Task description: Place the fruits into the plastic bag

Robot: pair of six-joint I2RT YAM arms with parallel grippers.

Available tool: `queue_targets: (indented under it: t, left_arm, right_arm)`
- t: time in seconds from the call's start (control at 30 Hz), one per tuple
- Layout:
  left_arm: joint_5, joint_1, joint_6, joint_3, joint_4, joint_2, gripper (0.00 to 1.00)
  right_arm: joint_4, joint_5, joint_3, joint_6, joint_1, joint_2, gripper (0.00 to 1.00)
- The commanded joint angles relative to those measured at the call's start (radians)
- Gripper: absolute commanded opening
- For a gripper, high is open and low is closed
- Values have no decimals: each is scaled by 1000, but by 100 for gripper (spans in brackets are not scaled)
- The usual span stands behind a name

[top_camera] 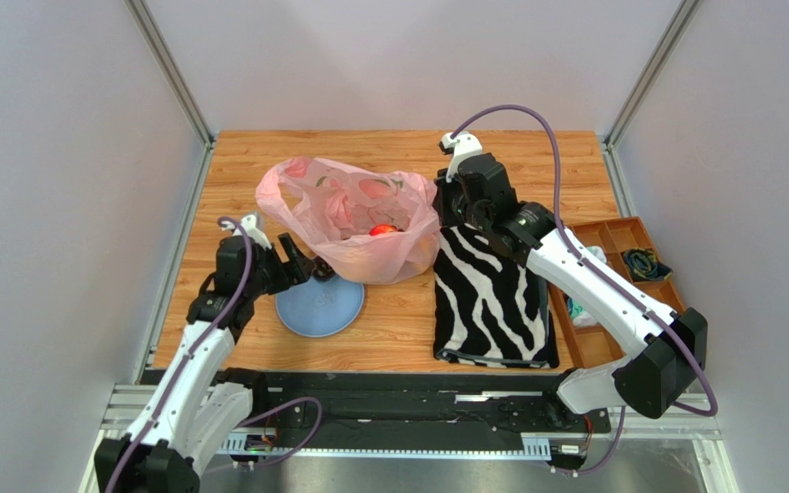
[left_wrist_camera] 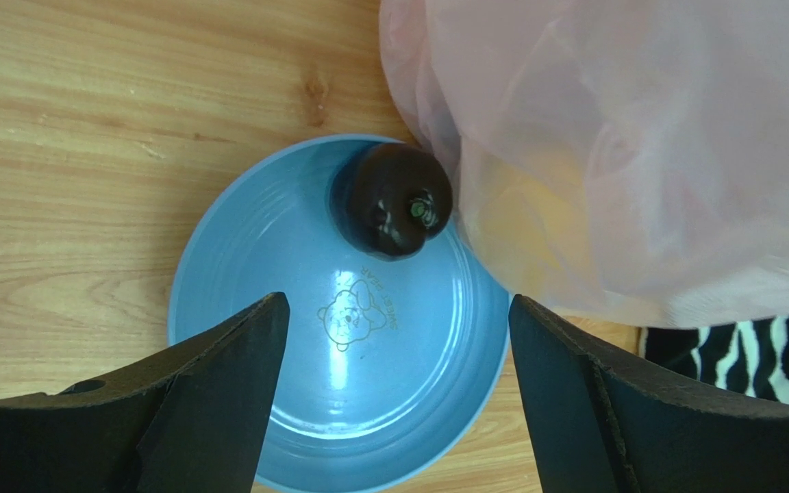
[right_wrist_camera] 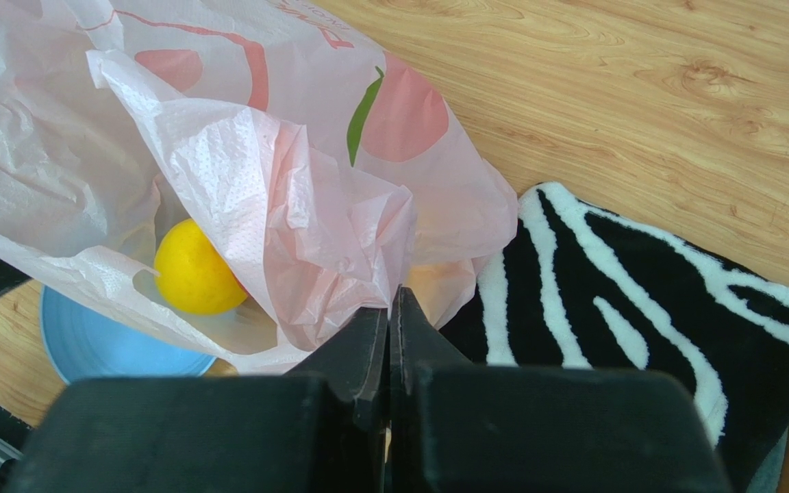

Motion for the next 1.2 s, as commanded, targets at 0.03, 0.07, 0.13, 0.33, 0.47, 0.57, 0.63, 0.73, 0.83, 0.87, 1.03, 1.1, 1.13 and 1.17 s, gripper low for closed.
queue_targets:
  t: [0.03,0.07,0.13,0.33,0.47,0.57,0.63,0.73,0.83,0.87,1.03,1.1,1.13,1.17]
  left_arm:
    - [-11,-27,-37,-22,159,135,87]
    - [-3,-27,-41,-27,181,152,87]
    - [26,-27,-57,-39,242,193,86]
    - [67,-27,-77,-47,339,290,82]
    - [66,-27,-77,-46,365,339,77]
    - [56,-27,-81,-46,392,377,75]
    - [72,-27,-83,-42,412,411,75]
    - [89,-27,-81,-35,431,459,76]
    - [96,-27,-80,-26,446,491,77]
    - [102,-27,-80,-23,454,503,77]
    - [124,-27,-84,-13,475,532,83]
    - [135,-27,-84,-10,483,552,84]
    - [139,-27,-86,-10,486,558,84]
    - [144,-27,-86,-10,494,571,84]
  right_arm:
    - [25,5,1,-6,-4,-51,0]
    - [25,7,1,-7,-4,-53,0]
    - [24,8,-1,-4,-5,-58,0]
    - [21,8,-1,-3,-5,-53,0]
    - [16,5,1,-3,-7,-52,0]
    - [13,7,1,-3,-9,-53,0]
    - [10,10,-1,-3,-7,-55,0]
    - [8,13,-2,-6,-7,-53,0]
    - [10,11,-1,-4,-10,-52,0]
    - [8,13,-1,-4,-9,-50,0]
    - [8,10,2,-3,-9,-42,0]
    - [8,5,5,-1,-10,-36,0]
    - [8,5,5,-1,-10,-36,0]
    - [10,4,7,-1,-10,-35,0]
